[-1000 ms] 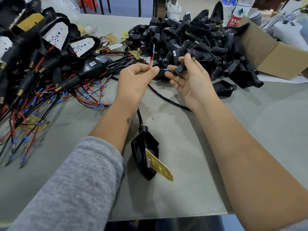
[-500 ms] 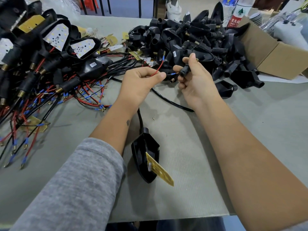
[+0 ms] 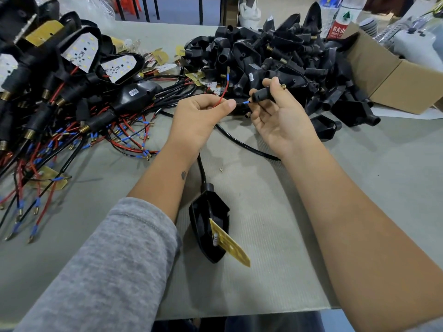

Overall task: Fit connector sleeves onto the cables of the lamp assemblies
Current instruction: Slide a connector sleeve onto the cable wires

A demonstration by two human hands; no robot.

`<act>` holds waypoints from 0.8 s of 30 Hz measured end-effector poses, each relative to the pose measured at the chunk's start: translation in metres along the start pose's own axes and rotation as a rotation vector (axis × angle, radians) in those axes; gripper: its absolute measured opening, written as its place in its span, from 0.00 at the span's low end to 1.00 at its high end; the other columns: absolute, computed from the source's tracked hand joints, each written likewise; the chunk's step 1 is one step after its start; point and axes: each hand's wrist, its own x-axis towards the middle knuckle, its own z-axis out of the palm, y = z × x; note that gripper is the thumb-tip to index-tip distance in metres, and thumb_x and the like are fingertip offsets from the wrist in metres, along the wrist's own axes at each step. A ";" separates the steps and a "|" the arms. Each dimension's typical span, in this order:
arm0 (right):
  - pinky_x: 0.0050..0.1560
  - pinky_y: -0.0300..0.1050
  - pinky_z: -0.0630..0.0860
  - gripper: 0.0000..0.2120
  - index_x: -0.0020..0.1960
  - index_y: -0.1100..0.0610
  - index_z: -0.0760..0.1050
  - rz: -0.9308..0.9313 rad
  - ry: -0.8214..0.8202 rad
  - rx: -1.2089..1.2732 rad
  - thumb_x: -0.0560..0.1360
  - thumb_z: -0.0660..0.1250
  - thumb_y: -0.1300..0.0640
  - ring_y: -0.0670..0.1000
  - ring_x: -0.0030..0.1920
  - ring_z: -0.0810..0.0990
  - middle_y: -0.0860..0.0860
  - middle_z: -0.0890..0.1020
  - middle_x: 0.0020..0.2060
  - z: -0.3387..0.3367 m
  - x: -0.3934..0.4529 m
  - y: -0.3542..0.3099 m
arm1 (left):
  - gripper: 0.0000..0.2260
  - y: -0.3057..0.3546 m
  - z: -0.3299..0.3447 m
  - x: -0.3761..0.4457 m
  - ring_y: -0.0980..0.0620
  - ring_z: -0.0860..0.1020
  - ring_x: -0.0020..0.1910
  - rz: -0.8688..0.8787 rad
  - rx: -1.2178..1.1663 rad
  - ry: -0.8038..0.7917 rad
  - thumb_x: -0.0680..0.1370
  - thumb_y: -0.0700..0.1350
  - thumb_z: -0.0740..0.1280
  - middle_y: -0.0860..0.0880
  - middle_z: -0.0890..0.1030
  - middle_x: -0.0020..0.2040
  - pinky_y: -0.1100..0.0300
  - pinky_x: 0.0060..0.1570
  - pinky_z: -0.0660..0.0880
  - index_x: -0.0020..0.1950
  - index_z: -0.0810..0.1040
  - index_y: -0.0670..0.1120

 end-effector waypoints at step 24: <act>0.35 0.36 0.71 0.05 0.53 0.57 0.79 -0.008 -0.125 -0.166 0.80 0.64 0.59 0.45 0.32 0.75 0.50 0.80 0.37 0.006 0.000 0.006 | 0.06 0.005 0.004 0.004 0.59 0.65 0.21 -0.137 -0.059 0.002 0.78 0.39 0.61 0.54 0.74 0.26 0.68 0.21 0.61 0.45 0.75 0.48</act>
